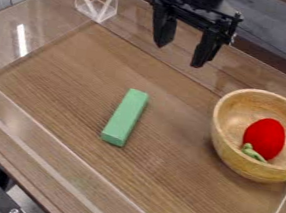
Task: Remove the green stick from the brown bowl and put it on the table
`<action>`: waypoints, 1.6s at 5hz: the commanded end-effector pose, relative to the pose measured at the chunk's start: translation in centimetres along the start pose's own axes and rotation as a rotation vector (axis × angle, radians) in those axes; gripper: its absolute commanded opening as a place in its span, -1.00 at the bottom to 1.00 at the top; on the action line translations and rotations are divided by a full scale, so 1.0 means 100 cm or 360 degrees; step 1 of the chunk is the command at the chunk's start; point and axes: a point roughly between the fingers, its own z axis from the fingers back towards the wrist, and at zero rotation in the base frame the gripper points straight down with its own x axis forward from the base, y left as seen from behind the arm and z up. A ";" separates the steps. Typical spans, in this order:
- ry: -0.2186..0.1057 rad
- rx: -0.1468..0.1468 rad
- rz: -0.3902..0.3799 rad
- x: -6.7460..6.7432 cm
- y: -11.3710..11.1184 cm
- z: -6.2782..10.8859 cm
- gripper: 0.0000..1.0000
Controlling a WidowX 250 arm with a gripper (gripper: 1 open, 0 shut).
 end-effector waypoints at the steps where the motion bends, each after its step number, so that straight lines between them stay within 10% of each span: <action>1: 0.0041 -0.0006 -0.0018 0.002 -0.016 -0.019 1.00; 4: 0.0071 -0.0032 -0.0075 -0.044 -0.095 -0.044 1.00; 6: 0.0086 -0.0022 -0.0088 -0.049 -0.079 -0.050 1.00; 7: 0.0090 -0.0016 -0.0106 -0.054 -0.072 -0.056 -1.00; 8: 0.0085 -0.0002 -0.0212 -0.047 -0.069 -0.057 -1.00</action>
